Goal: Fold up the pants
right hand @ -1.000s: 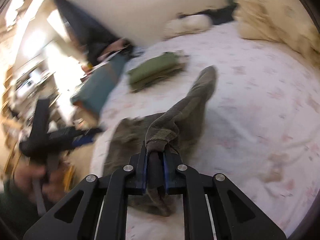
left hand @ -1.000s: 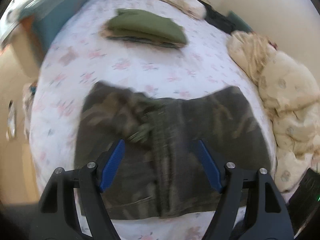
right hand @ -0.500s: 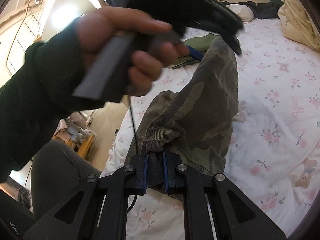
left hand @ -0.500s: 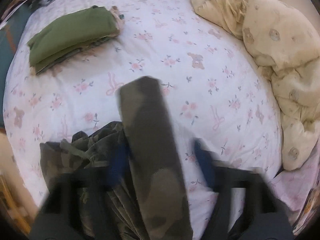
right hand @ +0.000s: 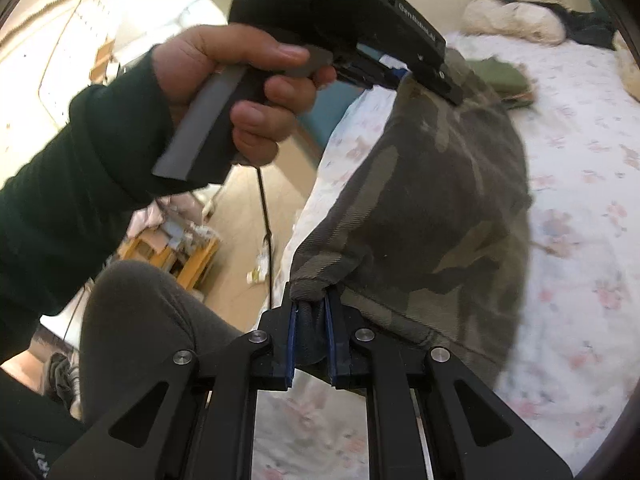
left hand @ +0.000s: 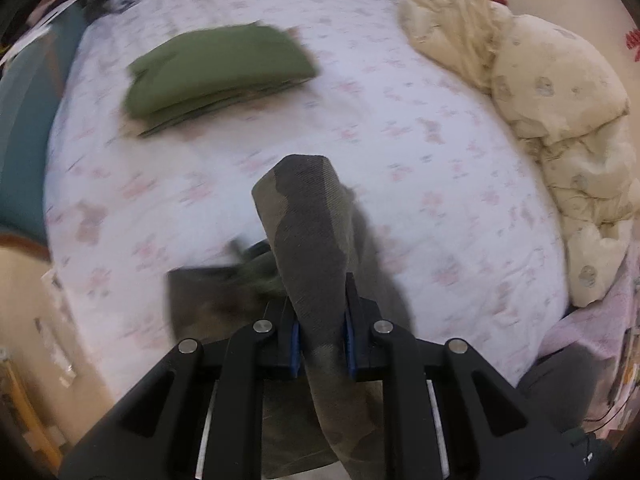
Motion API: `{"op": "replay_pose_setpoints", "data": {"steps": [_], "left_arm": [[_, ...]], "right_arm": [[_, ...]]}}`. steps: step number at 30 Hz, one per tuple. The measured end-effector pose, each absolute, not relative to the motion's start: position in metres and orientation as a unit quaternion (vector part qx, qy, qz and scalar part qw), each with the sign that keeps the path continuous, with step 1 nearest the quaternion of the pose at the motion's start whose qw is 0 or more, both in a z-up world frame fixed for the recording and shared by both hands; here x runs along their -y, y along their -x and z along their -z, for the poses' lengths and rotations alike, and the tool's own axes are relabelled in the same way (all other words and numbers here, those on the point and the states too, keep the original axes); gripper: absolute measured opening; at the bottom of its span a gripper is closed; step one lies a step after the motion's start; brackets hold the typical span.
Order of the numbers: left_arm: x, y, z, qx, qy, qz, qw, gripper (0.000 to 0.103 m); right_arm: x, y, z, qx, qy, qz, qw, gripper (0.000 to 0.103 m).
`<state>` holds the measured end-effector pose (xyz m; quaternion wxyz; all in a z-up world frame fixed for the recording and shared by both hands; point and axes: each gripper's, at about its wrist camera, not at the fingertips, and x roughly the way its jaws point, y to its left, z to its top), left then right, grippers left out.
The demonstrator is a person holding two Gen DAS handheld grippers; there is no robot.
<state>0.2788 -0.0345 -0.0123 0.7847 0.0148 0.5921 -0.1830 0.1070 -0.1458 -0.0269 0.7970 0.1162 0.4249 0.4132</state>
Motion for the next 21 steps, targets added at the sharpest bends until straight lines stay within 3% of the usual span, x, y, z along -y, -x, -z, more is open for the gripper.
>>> {"op": "replay_pose_setpoints", "data": {"steps": [7, 12, 17, 21], "left_arm": [[-0.053, -0.275, 0.077, -0.618, 0.037, 0.141, 0.773, 0.014], [-0.074, -0.281, 0.105, -0.630, 0.061, 0.151, 0.760, 0.013], [-0.079, -0.284, 0.100, -0.621, 0.056, 0.167, 0.763, 0.012], [-0.092, -0.285, 0.098, -0.621, 0.056, 0.170, 0.763, 0.011]], "right_arm": [[0.056, -0.112, 0.075, -0.490, -0.037, -0.403, 0.772, 0.013], [0.033, -0.117, 0.099, -0.538, -0.032, -0.376, 0.754, 0.023], [0.052, -0.105, 0.072, -0.532, -0.051, -0.414, 0.737, 0.023], [0.083, -0.114, 0.044, -0.489, -0.039, -0.351, 0.797, 0.023]]}}
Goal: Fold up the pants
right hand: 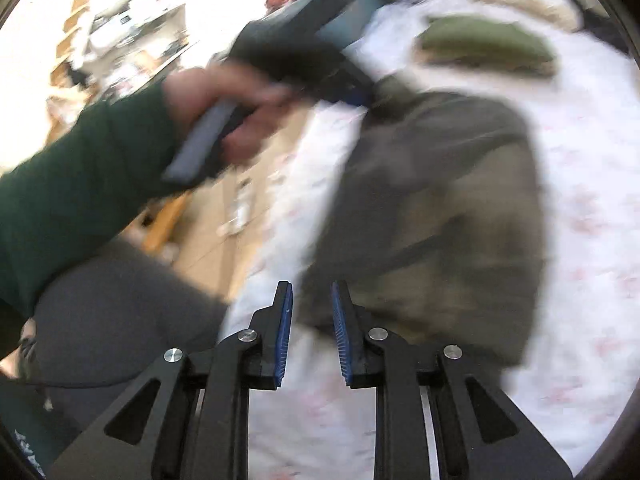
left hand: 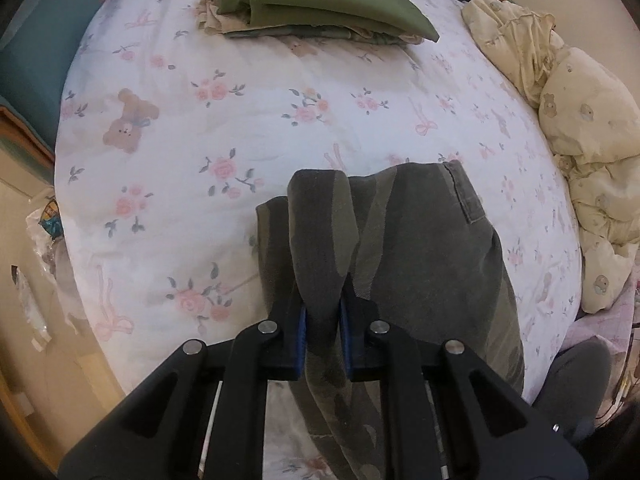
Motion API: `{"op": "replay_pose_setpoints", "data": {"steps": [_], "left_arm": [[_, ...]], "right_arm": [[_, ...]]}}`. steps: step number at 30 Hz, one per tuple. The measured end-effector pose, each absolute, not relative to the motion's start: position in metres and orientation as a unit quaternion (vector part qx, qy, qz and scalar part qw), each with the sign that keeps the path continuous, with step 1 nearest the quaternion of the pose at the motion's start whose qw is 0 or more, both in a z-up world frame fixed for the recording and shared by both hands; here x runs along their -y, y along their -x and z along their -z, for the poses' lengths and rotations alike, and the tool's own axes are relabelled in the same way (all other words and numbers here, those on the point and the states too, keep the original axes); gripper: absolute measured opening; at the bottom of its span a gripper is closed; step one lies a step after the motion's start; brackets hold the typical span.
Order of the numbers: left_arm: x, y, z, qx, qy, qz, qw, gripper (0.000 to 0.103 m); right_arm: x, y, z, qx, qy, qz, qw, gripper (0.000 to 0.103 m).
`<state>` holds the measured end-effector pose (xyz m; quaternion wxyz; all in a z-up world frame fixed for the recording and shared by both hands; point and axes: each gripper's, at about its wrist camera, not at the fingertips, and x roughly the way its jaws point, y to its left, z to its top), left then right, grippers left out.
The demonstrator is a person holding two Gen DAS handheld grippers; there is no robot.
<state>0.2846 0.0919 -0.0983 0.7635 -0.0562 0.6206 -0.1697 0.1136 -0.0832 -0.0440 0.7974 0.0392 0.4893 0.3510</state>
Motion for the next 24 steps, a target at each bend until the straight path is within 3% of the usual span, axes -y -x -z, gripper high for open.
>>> {"op": "replay_pose_setpoints", "data": {"steps": [4, 7, 11, 12, 14, 20, 24], "left_arm": [[-0.101, -0.284, 0.101, -0.625, 0.048, 0.159, 0.763, 0.011], [-0.109, -0.285, 0.105, -0.624, 0.046, 0.142, 0.767, 0.011], [-0.103, -0.282, 0.123, -0.613, -0.016, 0.083, 0.786, 0.027], [-0.101, -0.284, 0.128, -0.612, -0.067, 0.037, 0.787, 0.027], [-0.111, -0.287, 0.122, -0.604, -0.072, 0.018, 0.794, 0.027], [-0.126, -0.275, 0.069, -0.527, 0.097, 0.131, 0.834, 0.025], [-0.068, -0.262, 0.114, -0.600, -0.023, 0.157, 0.784, 0.024]], "right_arm": [[0.079, -0.147, 0.061, -0.506, -0.012, -0.298, 0.809, 0.011], [0.044, -0.158, 0.108, -0.572, -0.002, -0.309, 0.760, 0.006], [0.008, -0.142, 0.148, -0.591, 0.023, -0.332, 0.735, 0.006], [0.002, -0.138, 0.155, -0.593, 0.017, -0.336, 0.731, 0.006], [-0.001, -0.134, 0.160, -0.591, 0.004, -0.332, 0.735, 0.005], [0.008, -0.141, 0.164, -0.590, -0.020, -0.330, 0.737, 0.002], [0.006, -0.129, 0.153, -0.596, -0.038, -0.343, 0.725, 0.005]]}}
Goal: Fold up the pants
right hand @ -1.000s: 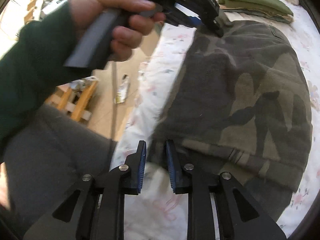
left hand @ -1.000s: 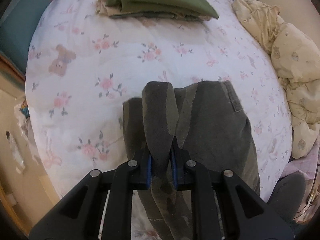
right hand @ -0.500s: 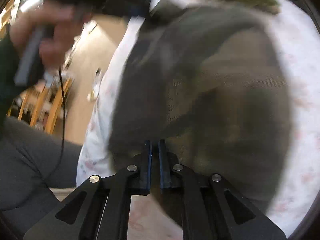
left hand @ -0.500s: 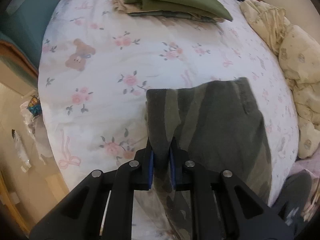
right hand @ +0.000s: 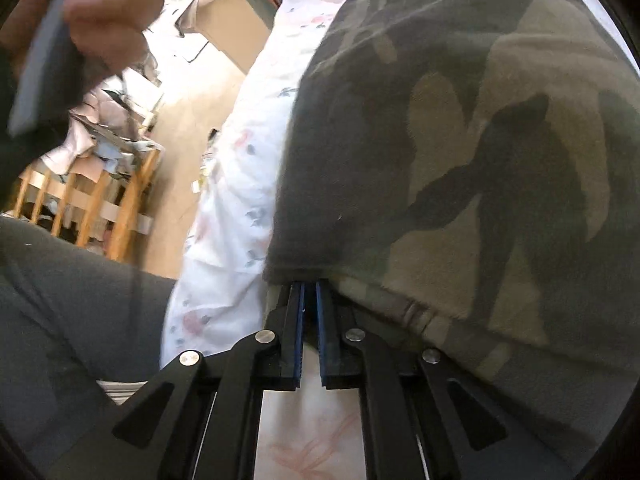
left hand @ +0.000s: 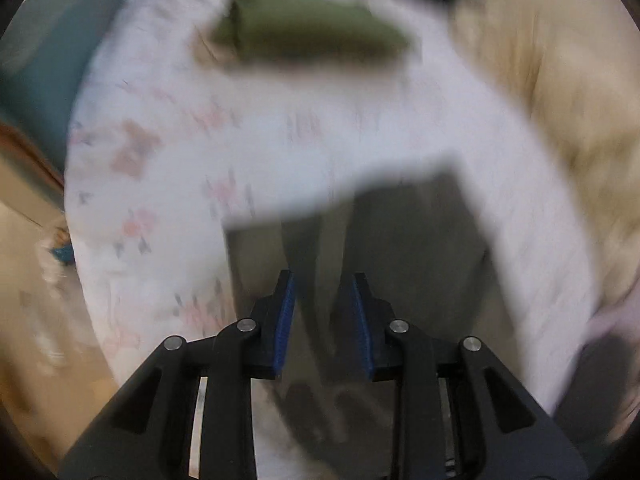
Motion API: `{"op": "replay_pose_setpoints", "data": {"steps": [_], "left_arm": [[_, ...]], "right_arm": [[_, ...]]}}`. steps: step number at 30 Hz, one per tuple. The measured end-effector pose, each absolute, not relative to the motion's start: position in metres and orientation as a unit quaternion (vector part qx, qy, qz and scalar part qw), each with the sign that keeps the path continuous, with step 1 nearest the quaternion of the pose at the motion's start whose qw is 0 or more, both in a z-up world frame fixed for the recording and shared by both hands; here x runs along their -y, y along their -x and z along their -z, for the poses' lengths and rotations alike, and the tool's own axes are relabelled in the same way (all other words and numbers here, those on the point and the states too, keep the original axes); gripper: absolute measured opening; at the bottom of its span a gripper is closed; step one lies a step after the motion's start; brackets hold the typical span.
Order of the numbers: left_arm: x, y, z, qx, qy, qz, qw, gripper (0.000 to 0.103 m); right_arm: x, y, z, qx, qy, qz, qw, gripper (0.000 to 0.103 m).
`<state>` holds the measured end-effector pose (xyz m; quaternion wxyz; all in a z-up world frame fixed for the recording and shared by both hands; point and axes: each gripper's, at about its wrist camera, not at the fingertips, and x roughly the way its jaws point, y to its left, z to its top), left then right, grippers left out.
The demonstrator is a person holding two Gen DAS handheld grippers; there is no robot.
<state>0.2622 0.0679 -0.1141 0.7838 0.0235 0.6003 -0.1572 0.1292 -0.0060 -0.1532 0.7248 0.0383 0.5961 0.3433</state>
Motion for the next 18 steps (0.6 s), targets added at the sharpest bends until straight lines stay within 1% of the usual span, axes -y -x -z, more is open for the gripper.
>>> {"op": "replay_pose_setpoints", "data": {"steps": [2, 3, 5, 6, 7, 9, 10, 12, 16, 17, 18], "left_arm": [[-0.053, -0.255, 0.142, -0.633, -0.085, 0.137, 0.757, 0.024], [-0.049, -0.253, 0.149, -0.631, -0.107, 0.130, 0.757, 0.024], [-0.048, -0.255, 0.150, -0.634, -0.111, 0.128, 0.755, 0.024], [-0.052, -0.258, 0.151, -0.639, -0.094, 0.126, 0.753, 0.024], [-0.055, -0.259, 0.151, -0.642, -0.088, 0.125, 0.751, 0.024], [-0.058, -0.261, 0.151, -0.644, -0.087, 0.124, 0.750, 0.027], [-0.059, -0.261, 0.151, -0.643, -0.089, 0.124, 0.751, 0.027], [-0.060, -0.261, 0.152, -0.643, -0.088, 0.122, 0.751, 0.027], [-0.059, -0.259, 0.149, -0.644, -0.088, 0.120, 0.751, 0.027], [-0.057, -0.260, 0.150, -0.642, -0.091, 0.120, 0.751, 0.027], [-0.058, -0.259, 0.150, -0.639, -0.098, 0.121, 0.754, 0.027]], "right_arm": [[0.013, -0.120, 0.136, -0.591, -0.049, -0.360, 0.721, 0.005], [0.016, -0.117, 0.128, -0.585, -0.052, -0.362, 0.724, 0.005], [0.040, -0.109, 0.098, -0.558, -0.066, -0.349, 0.750, 0.005], [0.053, -0.106, 0.085, -0.541, -0.075, -0.347, 0.762, 0.005], [0.072, -0.104, 0.067, -0.512, -0.075, -0.326, 0.791, 0.005], [0.099, -0.112, 0.052, -0.492, -0.075, -0.284, 0.819, 0.005], [0.108, -0.117, 0.054, -0.495, -0.075, -0.270, 0.823, 0.005], [0.117, -0.139, 0.074, -0.525, -0.070, -0.240, 0.813, 0.000], [0.115, -0.141, 0.142, -0.625, -0.059, -0.219, 0.747, 0.000], [0.115, -0.134, 0.154, -0.641, -0.057, -0.213, 0.735, 0.000], [0.119, -0.126, 0.157, -0.637, -0.065, -0.207, 0.740, 0.000]]}}
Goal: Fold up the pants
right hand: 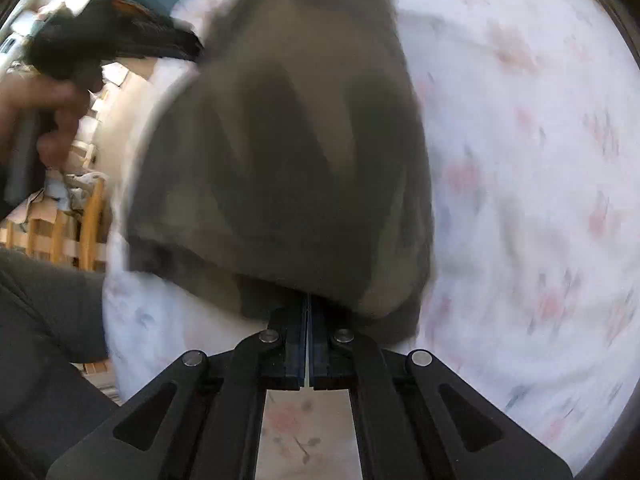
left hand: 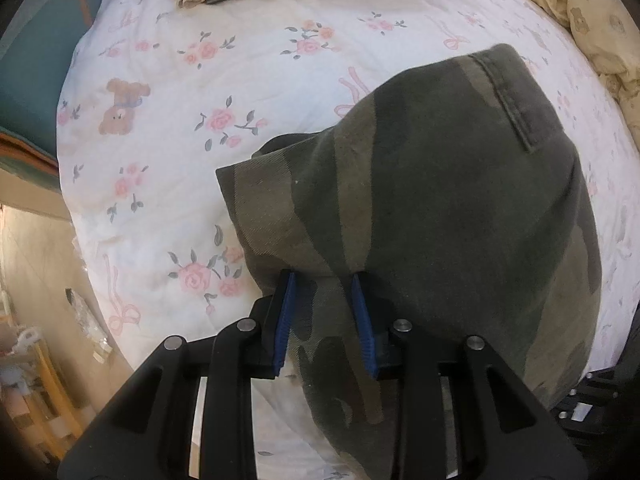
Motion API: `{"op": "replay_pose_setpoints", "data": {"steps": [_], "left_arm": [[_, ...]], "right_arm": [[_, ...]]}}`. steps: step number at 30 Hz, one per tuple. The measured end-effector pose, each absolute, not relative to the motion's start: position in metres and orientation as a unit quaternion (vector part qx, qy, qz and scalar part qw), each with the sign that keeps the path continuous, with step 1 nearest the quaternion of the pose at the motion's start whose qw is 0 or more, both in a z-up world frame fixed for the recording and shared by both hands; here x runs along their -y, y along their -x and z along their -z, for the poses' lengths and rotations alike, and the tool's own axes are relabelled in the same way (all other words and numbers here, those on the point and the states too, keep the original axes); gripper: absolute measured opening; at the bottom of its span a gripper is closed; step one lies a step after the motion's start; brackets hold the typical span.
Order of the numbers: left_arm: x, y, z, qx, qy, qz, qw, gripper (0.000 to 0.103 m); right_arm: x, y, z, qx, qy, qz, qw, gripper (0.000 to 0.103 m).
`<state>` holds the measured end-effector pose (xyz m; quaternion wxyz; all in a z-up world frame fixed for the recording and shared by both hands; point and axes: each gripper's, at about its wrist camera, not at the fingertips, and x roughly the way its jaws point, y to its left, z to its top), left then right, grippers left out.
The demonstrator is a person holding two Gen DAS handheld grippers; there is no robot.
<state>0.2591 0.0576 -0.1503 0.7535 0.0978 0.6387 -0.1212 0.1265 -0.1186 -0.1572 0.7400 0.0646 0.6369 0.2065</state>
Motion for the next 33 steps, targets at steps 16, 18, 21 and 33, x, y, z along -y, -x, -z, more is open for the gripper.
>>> {"op": "replay_pose_setpoints", "data": {"steps": [16, 18, 21, 33], "left_arm": [[-0.057, -0.258, 0.152, -0.637, -0.098, 0.116, 0.755, 0.030], [-0.055, -0.258, 0.151, -0.637, -0.101, 0.115, 0.755, 0.030], [-0.055, -0.258, 0.151, -0.639, -0.095, 0.117, 0.754, 0.030], [-0.060, -0.254, 0.118, -0.598, -0.071, 0.155, 0.783, 0.025]], "right_arm": [[0.213, -0.131, 0.157, -0.511, -0.443, -0.155, 0.720, 0.102], [0.201, -0.142, 0.185, -0.537, -0.472, -0.183, 0.674, 0.099], [0.181, -0.142, 0.188, -0.527, -0.461, -0.208, 0.683, 0.099], [0.191, -0.179, 0.120, -0.503, -0.366, -0.219, 0.752, 0.037]]}}
